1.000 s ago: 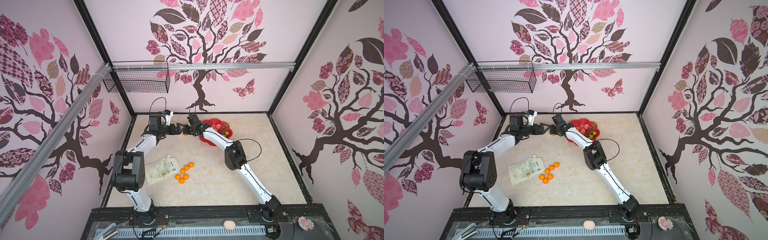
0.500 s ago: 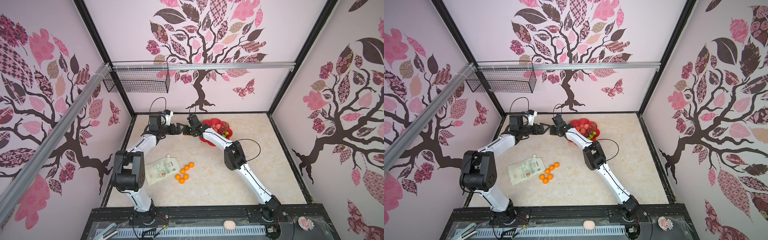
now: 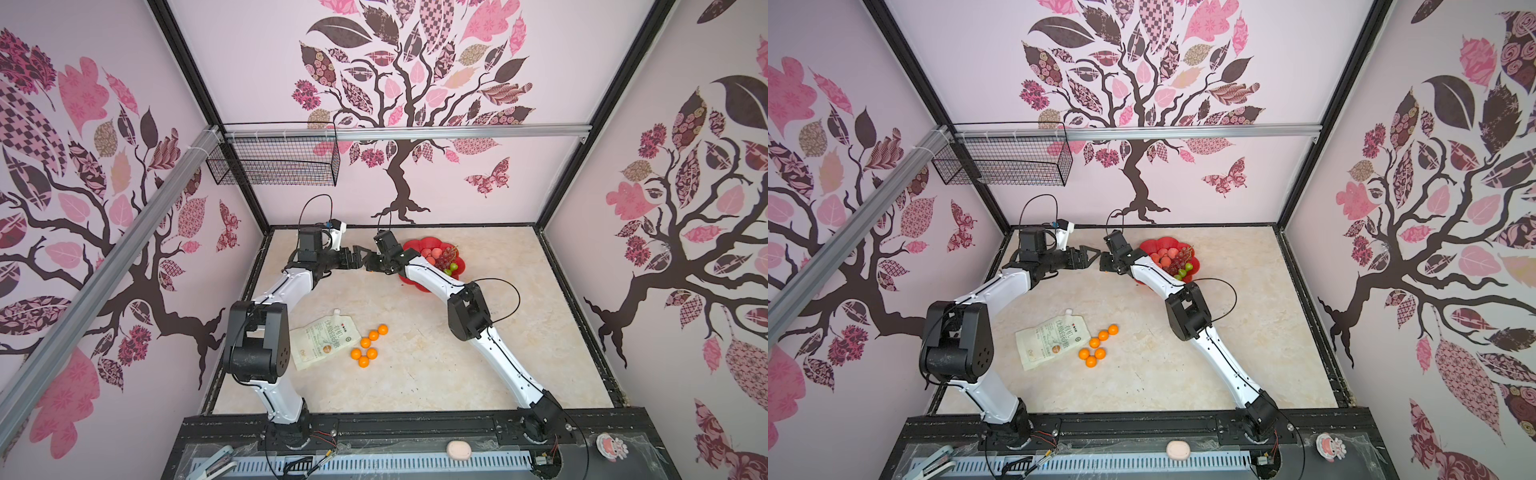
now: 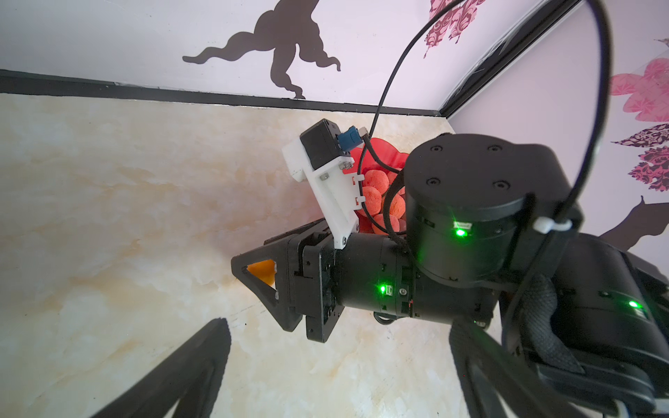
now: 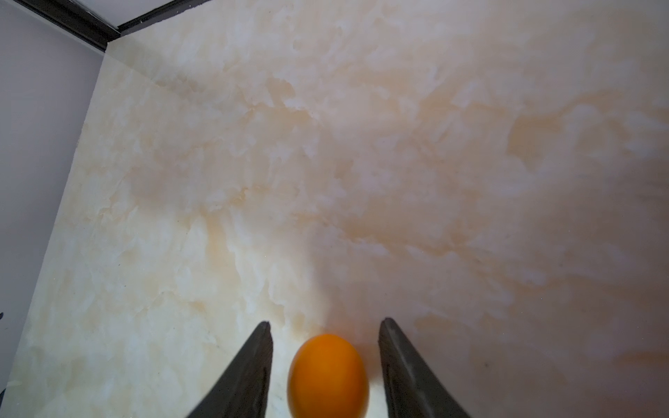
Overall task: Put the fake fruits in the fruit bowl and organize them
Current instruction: 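Lift the orange ball with the right gripper beside the left gripper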
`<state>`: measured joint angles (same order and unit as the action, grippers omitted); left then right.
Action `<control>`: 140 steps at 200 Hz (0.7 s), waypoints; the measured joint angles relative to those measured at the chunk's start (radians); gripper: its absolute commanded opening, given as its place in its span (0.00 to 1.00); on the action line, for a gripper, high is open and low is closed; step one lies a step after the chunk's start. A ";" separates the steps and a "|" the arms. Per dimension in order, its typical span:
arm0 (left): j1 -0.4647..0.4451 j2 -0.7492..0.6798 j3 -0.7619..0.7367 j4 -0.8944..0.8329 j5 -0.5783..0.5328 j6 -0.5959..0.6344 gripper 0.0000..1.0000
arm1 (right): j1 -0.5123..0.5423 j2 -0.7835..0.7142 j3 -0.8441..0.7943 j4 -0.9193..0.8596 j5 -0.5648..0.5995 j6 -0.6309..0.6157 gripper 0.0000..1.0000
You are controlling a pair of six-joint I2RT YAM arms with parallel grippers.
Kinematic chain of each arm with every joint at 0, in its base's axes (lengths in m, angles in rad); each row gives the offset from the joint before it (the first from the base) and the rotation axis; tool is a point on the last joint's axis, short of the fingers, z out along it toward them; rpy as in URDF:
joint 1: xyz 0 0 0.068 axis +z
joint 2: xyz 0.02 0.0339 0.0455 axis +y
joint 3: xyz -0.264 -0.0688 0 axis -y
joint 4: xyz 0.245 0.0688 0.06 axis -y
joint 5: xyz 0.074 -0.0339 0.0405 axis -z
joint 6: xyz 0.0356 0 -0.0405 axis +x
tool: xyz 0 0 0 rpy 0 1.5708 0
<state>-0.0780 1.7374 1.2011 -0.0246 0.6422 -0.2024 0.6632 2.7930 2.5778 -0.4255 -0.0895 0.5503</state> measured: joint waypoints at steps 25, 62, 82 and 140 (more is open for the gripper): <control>0.000 0.001 0.008 0.001 0.003 0.000 0.98 | 0.003 0.000 0.000 -0.005 -0.008 0.000 0.50; 0.001 0.001 0.009 0.001 0.010 0.000 0.98 | 0.005 0.000 0.000 -0.019 -0.013 -0.001 0.50; 0.002 0.001 0.009 0.001 0.011 0.000 0.99 | 0.006 0.000 0.000 -0.021 -0.013 -0.002 0.50; 0.002 0.001 0.009 0.001 0.014 -0.001 0.98 | 0.006 0.000 0.000 -0.026 -0.013 -0.008 0.48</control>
<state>-0.0757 1.7386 1.2098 -0.0238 0.6567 -0.2031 0.6693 2.7930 2.5778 -0.4511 -0.1020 0.5419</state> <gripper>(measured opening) 0.985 0.486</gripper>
